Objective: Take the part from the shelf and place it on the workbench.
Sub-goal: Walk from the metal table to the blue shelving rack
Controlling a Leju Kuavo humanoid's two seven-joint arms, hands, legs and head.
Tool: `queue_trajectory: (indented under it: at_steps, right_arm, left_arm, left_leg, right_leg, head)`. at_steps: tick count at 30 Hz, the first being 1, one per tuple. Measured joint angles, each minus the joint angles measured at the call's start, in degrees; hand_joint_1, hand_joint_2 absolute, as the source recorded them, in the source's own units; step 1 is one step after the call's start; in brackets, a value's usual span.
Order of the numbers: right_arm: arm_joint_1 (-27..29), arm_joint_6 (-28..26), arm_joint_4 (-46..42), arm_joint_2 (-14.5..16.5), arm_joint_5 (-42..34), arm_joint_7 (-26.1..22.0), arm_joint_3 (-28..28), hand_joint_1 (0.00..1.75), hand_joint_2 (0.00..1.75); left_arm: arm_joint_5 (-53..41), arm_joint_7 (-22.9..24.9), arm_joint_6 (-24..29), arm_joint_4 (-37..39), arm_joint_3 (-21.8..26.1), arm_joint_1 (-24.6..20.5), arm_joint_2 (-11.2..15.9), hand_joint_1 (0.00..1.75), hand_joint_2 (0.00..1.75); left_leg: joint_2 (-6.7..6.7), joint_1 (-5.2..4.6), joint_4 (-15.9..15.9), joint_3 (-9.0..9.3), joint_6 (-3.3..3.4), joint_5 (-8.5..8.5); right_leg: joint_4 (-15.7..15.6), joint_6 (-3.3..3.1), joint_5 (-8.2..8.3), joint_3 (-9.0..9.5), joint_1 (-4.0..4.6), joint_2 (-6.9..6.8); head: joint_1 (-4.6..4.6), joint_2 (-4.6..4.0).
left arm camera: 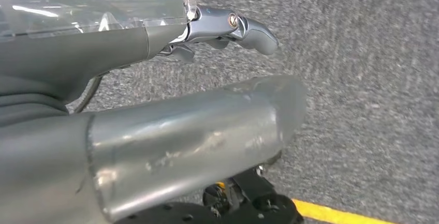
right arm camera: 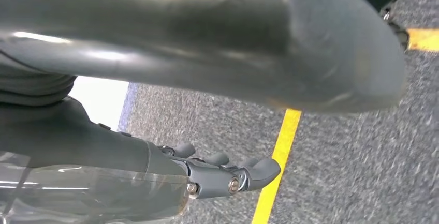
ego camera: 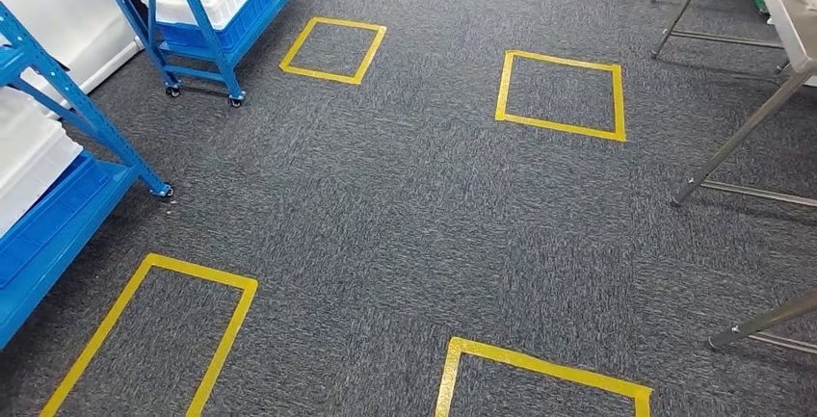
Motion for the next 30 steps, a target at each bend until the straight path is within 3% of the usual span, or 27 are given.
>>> queue_trajectory:
  at_steps: [2, 4, 5, 6, 7, 8, 10, 12, 13, 15, 17, 19, 21, 22, 23, 26, 28, 30]
  right_arm:
    - [-0.03, 0.01, 0.0, 0.06, 0.0, 0.03, -0.01, 0.0, 0.0]
    - [0.21, 0.05, 0.01, 0.1, 0.0, 0.07, -0.05, 0.0, 0.0]
    - [0.3, 0.09, 0.02, 0.11, 0.0, 0.14, -0.09, 0.0, 0.0]
    - [0.38, 0.13, 0.02, 0.11, 0.01, 0.22, -0.14, 0.0, 0.0]
    - [0.42, 0.15, 0.02, 0.11, 0.02, 0.35, -0.22, 0.0, 0.0]
    - [0.45, 0.16, 0.02, 0.11, 0.06, 0.46, -0.32, 0.0, 0.0]
    - [0.6, 0.21, 0.02, 0.09, 0.19, 0.66, -0.54, 0.0, 0.0]
    - [0.7, 0.3, 0.02, 0.08, 0.32, 0.88, -0.74, 0.0, 0.0]
    - [0.67, 0.33, 0.02, 0.08, 0.37, 1.0, -0.8, 0.0, 0.0]
    - [0.48, 0.38, 0.02, 0.12, 0.48, 1.14, -0.85, 0.0, 0.0]
    - [0.51, 0.48, 0.02, 0.19, 0.59, 1.32, -0.86, 0.0, 0.0]
    - [0.75, 0.6, 0.02, 0.21, 0.76, 1.63, -0.92, 0.0, 0.0]
    - [0.86, 0.67, 0.01, 0.17, 1.04, 1.91, -0.98, 0.0, 0.0]
    - [0.84, 0.7, 0.0, 0.15, 1.19, 1.98, -1.0, 0.0, 0.0]
    - [0.79, 0.73, 0.0, 0.13, 1.3, 2.02, -1.01, 0.0, 0.0]
    - [0.69, 0.85, 0.0, 0.14, 1.58, 2.03, -1.04, 0.0, 0.0]
    - [0.56, 0.9, 0.0, 0.14, 1.84, 2.03, -1.13, 0.0, 0.0]
    - [0.15, 0.97, 0.0, 0.14, 2.11, 2.03, -1.22, 0.0, 0.0]
  left_arm:
    - [-0.01, 0.0, 0.02, -0.2, -0.09, -0.02, -0.25, 0.0, 0.0]
    - [-0.03, 0.01, 0.01, -0.39, -0.17, -0.2, -0.48, 0.0, 0.0]
    - [-0.1, 0.01, -0.02, -0.52, -0.19, -0.25, -0.59, 0.0, 0.0]
    - [-0.23, 0.01, -0.07, -0.69, -0.2, -0.23, -0.76, 0.0, 0.0]
    - [-0.39, 0.01, -0.14, -0.92, -0.2, -0.15, -0.97, 0.0, 0.0]
    - [-0.57, 0.03, -0.22, -1.2, -0.21, -0.07, -1.24, 0.0, 0.0]
    - [-0.83, 0.16, -0.49, -1.9, -0.22, 0.04, -1.88, 0.0, 0.0]
    - [-1.02, 0.33, -0.79, -2.88, -0.24, 0.1, -2.56, 0.0, 0.0]
    - [-1.09, 0.38, -0.9, -3.33, -0.24, 0.18, -2.86, 0.0, 0.0]
    - [-1.16, 0.41, -1.06, -4.03, -0.25, 0.57, -3.33, 0.0, 0.0]
    - [-1.29, 0.46, -1.2, -4.64, -0.25, 0.88, -3.79, 0.0, 0.0]
    - [-1.63, 0.51, -1.59, -5.5, -0.26, 0.85, -4.29, 0.0, 0.0]
    - [-1.99, 0.62, -2.27, -6.58, -0.27, 0.88, -4.78, 0.0, 0.0]
    - [-2.11, 0.72, -2.63, -7.16, -0.27, 1.02, -5.06, 0.0, 0.0]
    - [-2.28, 0.85, -2.97, -7.79, -0.26, 1.19, -5.36, 0.0, 0.0]
    - [-2.85, 1.05, -3.75, -9.5, -0.25, 1.36, -6.15, 0.0, 0.0]
    - [-3.05, 1.09, -4.12, -10.41, -0.25, 1.38, -6.62, 0.0, 0.0]
    - [-3.11, 1.15, -4.33, -11.23, -0.21, 1.68, -7.01, 0.0, 0.0]
  left_leg:
    - [-1.16, 0.33, -0.87, 0.48, 0.82, 0.53]
    - [-2.34, 0.42, -1.11, 0.5, 1.31, 0.81]
    - [-3.03, 0.39, -1.1, 0.44, 1.4, 0.86]
    - [-3.78, 0.36, -1.08, 0.45, 1.42, 0.87]
    - [-4.59, 0.35, -1.04, 0.51, 1.39, 0.85]
    - [-5.42, 0.38, -0.93, 0.59, 1.3, 0.8]
    - [-6.97, 0.4, -0.41, 0.49, 0.86, 0.53]
    - [-8.38, 0.35, 0.27, -0.09, 0.16, 0.29]
    - [-9.02, 0.38, 0.43, -0.39, -0.23, 0.3]
    - [-9.69, 0.65, 0.53, -0.79, -0.95, 0.34]
    - [-7.17, 0.68, 3.05, -1.99, -1.44, -1.22]
    - [-3.75, 0.66, 9.63, -5.1, -1.72, -4.71]
    - [-2.7, 0.8, 15.83, -8.12, -1.95, -6.96]
    - [-2.51, 0.82, 16.38, -8.35, -1.98, -6.56]
    - [-2.26, 0.82, 14.76, -7.46, -1.94, -5.2]
    - [0.38, 0.41, 3.58, -1.57, -1.22, -0.55]
    - [1.19, -0.09, 0.56, -0.17, -0.7, -0.15]
    - [0.03, -0.14, 0.08, -0.01, -0.12, 0.09]
  right_leg:
    - [2.65, 0.42, -2.03, -0.89, -0.2, 2.48]
    - [9.55, 0.54, -5.75, -4.22, -0.38, 5.61]
    - [13.04, 0.6, -7.06, -6.06, -0.42, 6.2]
    - [15.13, 0.67, -7.33, -7.28, -0.45, 6.43]
    - [15.19, 0.73, -6.38, -7.58, -0.49, 6.56]
    - [13.2, 0.76, -4.46, -6.91, -0.58, 6.82]
    - [6.05, 0.78, -0.23, -4.1, -0.93, 9.13]
    - [1.63, 0.6, 1.32, -2.46, -1.13, 11.24]
    - [1.17, 0.38, 1.14, -2.35, -1.01, 11.36]
    - [0.91, -0.33, 1.3, -2.22, -0.91, 10.0]
    - [0.47, -1.19, 1.47, -1.92, -0.88, 8.5]
    - [0.3, -1.76, 1.4, -1.77, -0.65, 6.83]
    - [0.31, -1.99, 1.25, -1.73, -0.39, 5.09]
    - [0.32, -2.01, 1.15, -1.68, -0.31, 4.3]
    - [0.33, -1.97, 1.05, -1.56, -0.27, 3.58]
    - [0.35, -1.42, 0.57, -0.96, -0.11, 1.65]
    - [0.32, -0.81, 0.31, -0.63, -0.02, 0.64]
    - [0.14, -0.22, 0.18, -0.23, -0.08, -0.21]
  head:
    - [0.21, 0.0]
    - [0.47, 0.0]
    - [0.54, 0.0]
    - [0.55, 0.0]
    - [0.55, 0.0]
    - [0.56, 0.0]
    - [0.61, 0.0]
    - [0.62, 0.0]
    - [0.62, 0.0]
    - [0.61, 0.0]
    - [0.24, 0.0]
    - [-0.17, 0.0]
    - [-0.23, 0.0]
    - [-0.25, 0.0]
    - [-0.26, 0.0]
    - [-0.22, 0.0]
    - [-0.15, 0.0]
    - [-0.16, 0.0]
